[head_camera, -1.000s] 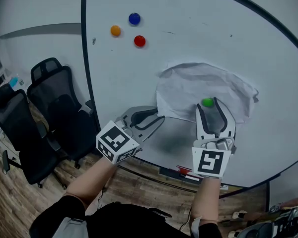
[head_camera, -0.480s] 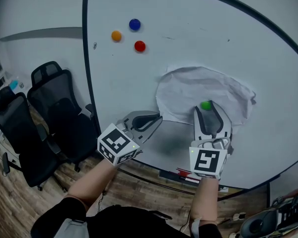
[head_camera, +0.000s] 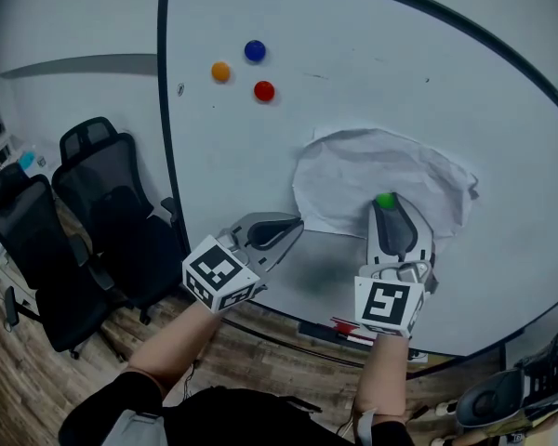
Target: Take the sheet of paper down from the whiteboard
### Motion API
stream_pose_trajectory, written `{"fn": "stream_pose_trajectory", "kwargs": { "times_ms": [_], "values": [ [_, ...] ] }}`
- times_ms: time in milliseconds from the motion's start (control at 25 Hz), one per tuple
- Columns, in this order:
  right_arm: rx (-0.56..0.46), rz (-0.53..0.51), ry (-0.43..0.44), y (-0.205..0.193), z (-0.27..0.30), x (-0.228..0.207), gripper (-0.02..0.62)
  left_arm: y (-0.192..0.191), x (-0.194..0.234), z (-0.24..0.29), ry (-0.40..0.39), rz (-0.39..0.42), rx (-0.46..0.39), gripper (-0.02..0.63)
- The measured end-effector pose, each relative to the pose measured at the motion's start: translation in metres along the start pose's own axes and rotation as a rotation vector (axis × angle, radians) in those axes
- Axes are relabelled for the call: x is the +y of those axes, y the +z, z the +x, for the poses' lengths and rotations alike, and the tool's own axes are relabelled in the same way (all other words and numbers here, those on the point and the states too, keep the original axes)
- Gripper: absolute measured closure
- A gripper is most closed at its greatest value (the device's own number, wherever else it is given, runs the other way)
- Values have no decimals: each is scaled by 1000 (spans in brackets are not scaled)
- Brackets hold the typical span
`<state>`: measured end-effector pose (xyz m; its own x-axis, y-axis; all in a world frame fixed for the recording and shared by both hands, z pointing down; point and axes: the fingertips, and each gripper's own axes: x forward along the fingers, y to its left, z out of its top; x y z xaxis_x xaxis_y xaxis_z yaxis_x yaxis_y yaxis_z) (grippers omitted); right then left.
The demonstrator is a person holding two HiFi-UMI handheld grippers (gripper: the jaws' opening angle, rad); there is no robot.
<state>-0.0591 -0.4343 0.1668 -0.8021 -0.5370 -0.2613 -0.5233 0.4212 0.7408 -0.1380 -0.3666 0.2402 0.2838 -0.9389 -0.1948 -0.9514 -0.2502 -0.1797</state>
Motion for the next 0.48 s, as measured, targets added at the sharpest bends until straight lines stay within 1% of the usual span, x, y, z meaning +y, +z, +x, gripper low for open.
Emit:
{"fn": "stream_pose_trajectory", "kwargs": {
  "times_ms": [480],
  "values": [
    [23,18,14,-6,0,4,469,1,2,0,9,-1,-14,594]
  ]
}}
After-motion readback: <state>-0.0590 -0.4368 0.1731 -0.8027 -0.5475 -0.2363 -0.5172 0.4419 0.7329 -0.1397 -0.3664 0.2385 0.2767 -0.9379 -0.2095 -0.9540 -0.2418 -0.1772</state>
